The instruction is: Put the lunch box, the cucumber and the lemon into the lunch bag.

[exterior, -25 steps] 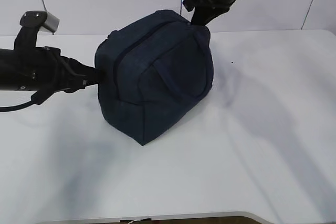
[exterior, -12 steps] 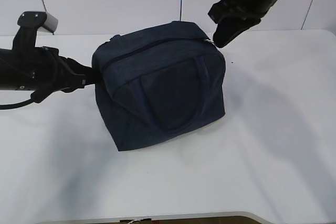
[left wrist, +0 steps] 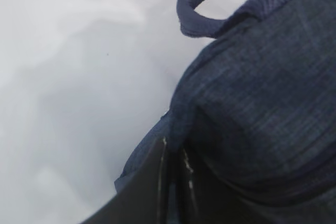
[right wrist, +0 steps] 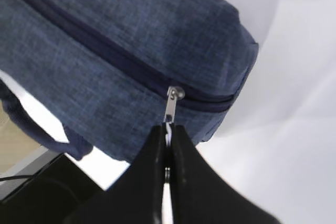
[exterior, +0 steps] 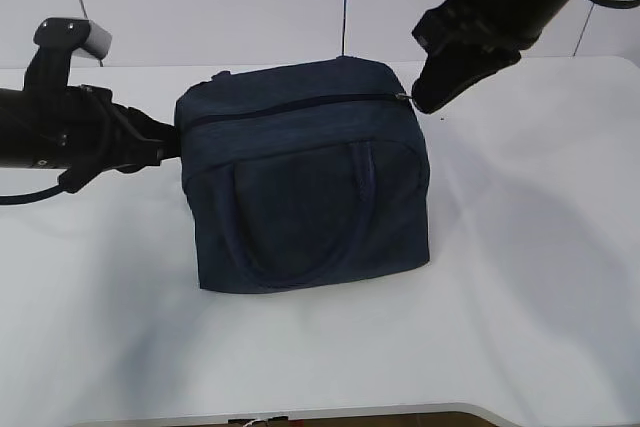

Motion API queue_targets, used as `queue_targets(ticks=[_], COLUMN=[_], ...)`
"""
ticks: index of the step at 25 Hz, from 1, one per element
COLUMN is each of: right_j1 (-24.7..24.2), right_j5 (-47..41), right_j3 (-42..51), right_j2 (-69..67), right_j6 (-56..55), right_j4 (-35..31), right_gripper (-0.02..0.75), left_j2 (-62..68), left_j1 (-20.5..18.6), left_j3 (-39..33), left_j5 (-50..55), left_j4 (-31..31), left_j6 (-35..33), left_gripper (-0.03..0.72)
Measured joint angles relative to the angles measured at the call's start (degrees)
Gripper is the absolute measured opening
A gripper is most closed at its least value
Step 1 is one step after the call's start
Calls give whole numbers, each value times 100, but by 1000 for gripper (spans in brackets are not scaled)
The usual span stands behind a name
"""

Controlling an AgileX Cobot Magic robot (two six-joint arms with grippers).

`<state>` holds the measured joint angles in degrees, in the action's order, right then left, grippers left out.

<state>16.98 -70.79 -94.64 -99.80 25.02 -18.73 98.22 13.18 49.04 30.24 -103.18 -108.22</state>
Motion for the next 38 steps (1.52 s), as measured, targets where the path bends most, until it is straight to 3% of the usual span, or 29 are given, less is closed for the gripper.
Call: queue_targets(ticks=[5, 16, 24, 38], right_j1=[2, 2, 40, 40], right_j5=[17, 51, 80, 185], right_j3=[376, 191, -90, -140], right_j2=[169, 201, 110, -14], right_j6=[-201, -860, -1942, -3846], right_j4=[-77, 84, 554, 564], right_gripper=[5, 5, 5, 5], left_j2=[0, 0, 0, 0], left_j1=[0, 0, 0, 10], left_j3=[26, 29, 38, 38], left_j5=[-10, -12, -11, -210], left_j4=[26, 35, 35, 35], left_j6=[-9, -9, -9, -9], left_gripper=[-17, -17, -17, -17])
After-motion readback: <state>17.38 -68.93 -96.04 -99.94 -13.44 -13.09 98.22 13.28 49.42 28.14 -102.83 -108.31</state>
